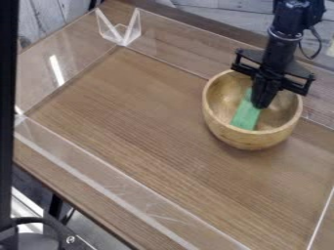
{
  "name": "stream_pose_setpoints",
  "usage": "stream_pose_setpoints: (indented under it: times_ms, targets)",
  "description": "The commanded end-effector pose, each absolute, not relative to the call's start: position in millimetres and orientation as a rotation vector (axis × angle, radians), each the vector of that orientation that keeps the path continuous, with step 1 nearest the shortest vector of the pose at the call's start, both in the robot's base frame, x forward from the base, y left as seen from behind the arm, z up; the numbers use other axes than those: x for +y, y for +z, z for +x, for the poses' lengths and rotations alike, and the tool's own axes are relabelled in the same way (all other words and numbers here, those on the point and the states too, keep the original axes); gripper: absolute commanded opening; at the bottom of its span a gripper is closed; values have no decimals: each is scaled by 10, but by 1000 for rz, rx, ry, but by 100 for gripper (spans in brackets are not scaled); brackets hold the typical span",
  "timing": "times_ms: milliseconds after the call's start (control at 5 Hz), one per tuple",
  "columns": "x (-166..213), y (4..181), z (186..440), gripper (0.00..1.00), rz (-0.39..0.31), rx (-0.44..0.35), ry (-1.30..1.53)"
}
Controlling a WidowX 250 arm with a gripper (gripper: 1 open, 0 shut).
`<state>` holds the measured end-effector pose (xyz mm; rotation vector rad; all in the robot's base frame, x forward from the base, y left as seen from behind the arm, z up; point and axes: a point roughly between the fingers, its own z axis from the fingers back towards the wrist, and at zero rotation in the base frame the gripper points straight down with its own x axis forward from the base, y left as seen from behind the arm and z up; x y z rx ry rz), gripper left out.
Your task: Put the green block in the brown bowl
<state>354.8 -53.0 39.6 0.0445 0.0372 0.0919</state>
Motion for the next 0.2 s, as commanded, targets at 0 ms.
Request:
stream_pose_setpoints:
  times_ms: [0]
  targets:
    - [-553,387,3551,0,55,44,88]
